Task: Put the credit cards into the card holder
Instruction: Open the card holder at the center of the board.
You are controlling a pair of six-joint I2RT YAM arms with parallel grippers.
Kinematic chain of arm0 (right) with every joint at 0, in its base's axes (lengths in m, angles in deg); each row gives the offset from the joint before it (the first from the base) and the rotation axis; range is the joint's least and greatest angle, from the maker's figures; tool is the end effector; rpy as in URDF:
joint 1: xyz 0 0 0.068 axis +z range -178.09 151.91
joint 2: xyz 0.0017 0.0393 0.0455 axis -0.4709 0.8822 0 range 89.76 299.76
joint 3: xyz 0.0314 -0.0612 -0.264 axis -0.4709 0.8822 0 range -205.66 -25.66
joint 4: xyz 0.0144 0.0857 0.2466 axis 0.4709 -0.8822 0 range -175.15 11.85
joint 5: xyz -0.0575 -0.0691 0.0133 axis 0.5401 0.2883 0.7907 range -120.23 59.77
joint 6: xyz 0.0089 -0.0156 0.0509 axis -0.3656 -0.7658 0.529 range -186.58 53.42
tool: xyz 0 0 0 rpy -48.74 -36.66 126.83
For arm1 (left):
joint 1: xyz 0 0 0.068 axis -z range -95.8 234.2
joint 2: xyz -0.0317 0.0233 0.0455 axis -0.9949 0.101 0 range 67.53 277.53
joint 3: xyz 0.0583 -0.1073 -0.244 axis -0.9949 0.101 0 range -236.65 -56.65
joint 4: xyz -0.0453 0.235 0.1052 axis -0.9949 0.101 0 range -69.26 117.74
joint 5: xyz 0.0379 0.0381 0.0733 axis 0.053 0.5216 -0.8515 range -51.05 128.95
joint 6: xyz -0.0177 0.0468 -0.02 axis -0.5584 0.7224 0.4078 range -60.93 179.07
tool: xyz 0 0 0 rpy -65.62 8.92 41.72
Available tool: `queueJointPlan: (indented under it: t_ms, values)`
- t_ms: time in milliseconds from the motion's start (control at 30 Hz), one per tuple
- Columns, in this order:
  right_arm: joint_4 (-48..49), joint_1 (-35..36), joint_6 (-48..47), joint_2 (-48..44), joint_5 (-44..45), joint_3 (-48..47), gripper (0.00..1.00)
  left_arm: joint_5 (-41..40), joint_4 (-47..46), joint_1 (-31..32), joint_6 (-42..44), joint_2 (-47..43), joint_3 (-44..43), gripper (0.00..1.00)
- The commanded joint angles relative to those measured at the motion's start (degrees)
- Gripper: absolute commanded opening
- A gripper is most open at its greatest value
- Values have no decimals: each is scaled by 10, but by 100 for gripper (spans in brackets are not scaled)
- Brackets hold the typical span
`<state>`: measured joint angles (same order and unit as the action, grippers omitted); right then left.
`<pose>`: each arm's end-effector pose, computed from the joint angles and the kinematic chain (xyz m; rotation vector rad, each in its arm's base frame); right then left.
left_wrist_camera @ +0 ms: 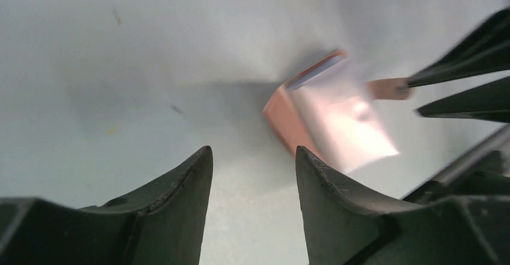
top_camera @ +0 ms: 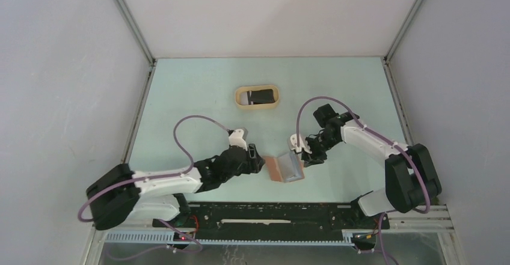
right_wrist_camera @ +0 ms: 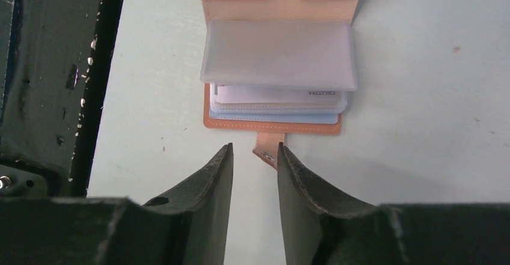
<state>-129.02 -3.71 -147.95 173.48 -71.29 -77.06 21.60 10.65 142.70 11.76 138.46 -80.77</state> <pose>0.2109 0.1213 0.1955 -2.1009 1.5178 0.7793 0.1301 -0.1919 0.1610 0.0483 2.2680 -0.6970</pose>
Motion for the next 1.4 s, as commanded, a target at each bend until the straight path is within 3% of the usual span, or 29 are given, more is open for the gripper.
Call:
queueJointPlan:
  t_ms: [0,167,267,367,467,500,600,767,1000,1367]
  values:
    - [-8,-9,-11,-64,-23,-4,44,1,20,2,63,-122,-1,60]
    - [-38,-31,-2,-125,-110,-14,49,10,31,1,103,-242,6,75]
    - [-55,-32,-1,-143,-158,-15,49,24,-12,1,124,-288,16,97]
    - [-62,-31,17,-131,-194,-15,48,53,-97,0,118,-294,31,100]
    - [-63,-34,28,-94,-187,-18,40,110,-176,0,94,-248,24,100]
    - [-52,-37,66,-82,-182,-24,34,139,-185,0,83,-222,13,96]
    - [-6,-56,214,-46,-174,-52,25,184,-188,6,60,-128,-31,72]
    - [17,-75,387,1,-153,-87,23,159,-180,46,73,-19,-86,45]
    - [49,-71,557,61,-95,-98,28,121,-89,52,93,93,-153,36]
    - [29,-49,617,185,-39,-122,36,56,32,52,49,149,-151,37]
